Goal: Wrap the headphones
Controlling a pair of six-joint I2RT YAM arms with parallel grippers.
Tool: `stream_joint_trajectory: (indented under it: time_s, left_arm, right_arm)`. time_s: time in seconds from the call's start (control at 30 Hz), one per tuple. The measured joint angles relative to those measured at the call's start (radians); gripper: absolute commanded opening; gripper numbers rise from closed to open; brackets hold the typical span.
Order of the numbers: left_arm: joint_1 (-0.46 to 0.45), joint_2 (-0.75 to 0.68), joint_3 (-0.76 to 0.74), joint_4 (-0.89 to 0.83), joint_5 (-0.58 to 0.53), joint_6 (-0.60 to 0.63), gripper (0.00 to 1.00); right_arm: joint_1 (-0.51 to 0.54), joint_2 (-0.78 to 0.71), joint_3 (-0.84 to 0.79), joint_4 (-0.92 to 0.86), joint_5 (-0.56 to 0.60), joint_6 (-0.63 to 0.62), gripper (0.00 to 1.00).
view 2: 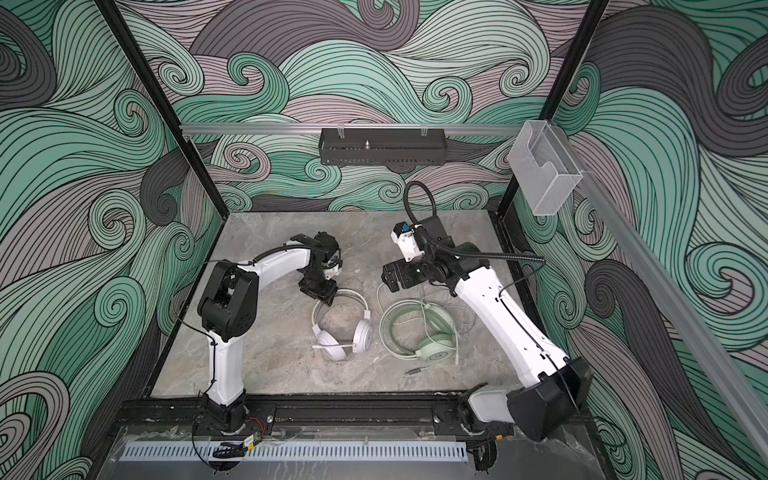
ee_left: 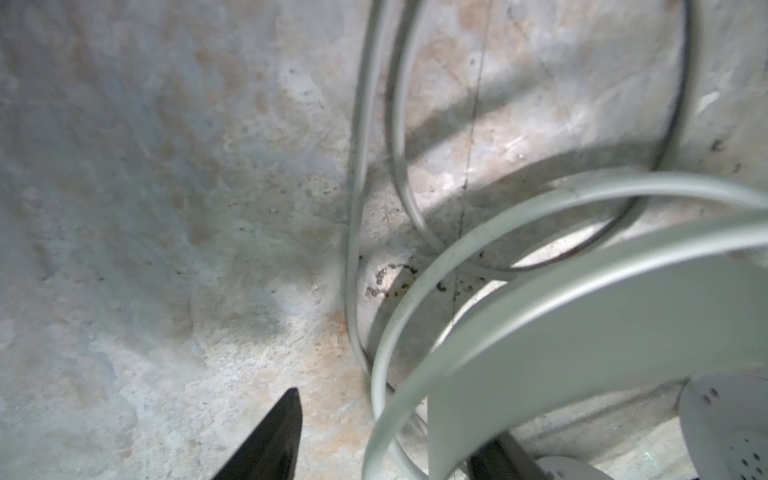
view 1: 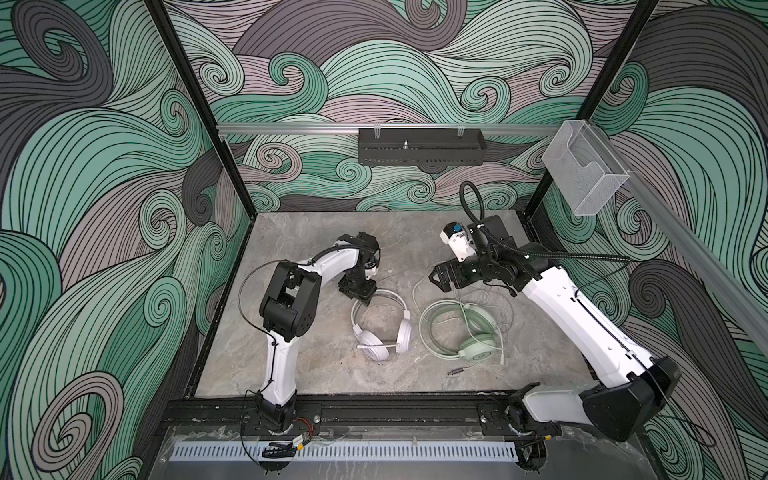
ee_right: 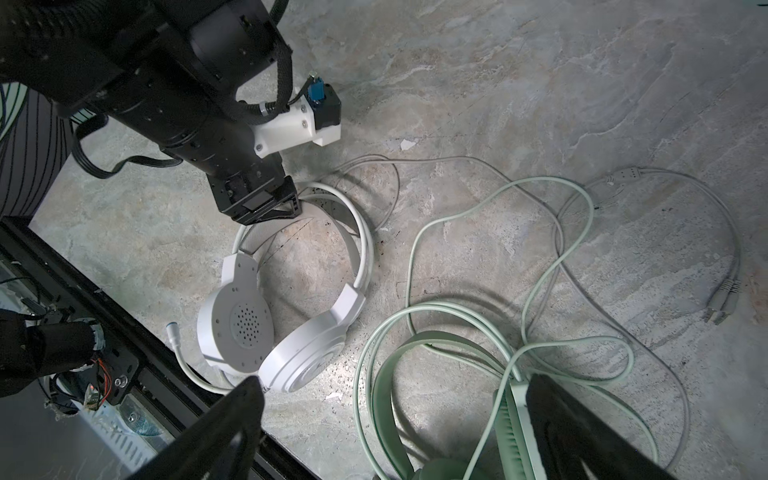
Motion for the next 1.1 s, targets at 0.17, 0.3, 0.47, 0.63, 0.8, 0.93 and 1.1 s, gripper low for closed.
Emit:
stream_joint_trajectory:
  time_s: [0.17, 0.3, 0.47, 0.63, 0.8, 0.93, 1.1]
  left_arm:
    - [-0.001, 0.022, 0.0, 0.023, 0.002, 0.005, 0.63]
    - [-0.005, 0.035, 0.0, 0.045, 0.002, 0.005, 0.61]
    - [-0.009, 0.039, 0.0, 0.063, 0.001, 0.008, 0.48]
    - [-0.011, 0.042, -0.006, 0.091, -0.002, 0.01, 0.48]
    - [-0.016, 0.042, -0.022, 0.114, -0.012, 0.001, 0.44]
    - [-0.016, 0.039, -0.031, 0.133, -0.032, -0.008, 0.25]
    - [-0.016, 0.026, -0.047, 0.158, -0.052, -0.015, 0.05]
  right_arm:
    - [-0.036, -0.023, -0.009, 0.0, -0.001, -0.002, 0.99]
    - [-0.059, -0.021, -0.009, 0.0, -0.001, -0.002, 0.99]
    - [-0.064, -0.014, -0.007, 0.003, -0.007, -0.001, 0.99]
    - [-0.092, -0.014, -0.007, 0.008, -0.007, -0.002, 0.99]
    - [-0.11, -0.014, -0.007, 0.008, -0.008, 0.0, 0.99]
    - [-0.115, -0.017, -0.004, 0.009, -0.008, 0.0, 0.99]
    - [-0.126, -0.018, 0.008, 0.011, -0.01, 0.005, 0.99]
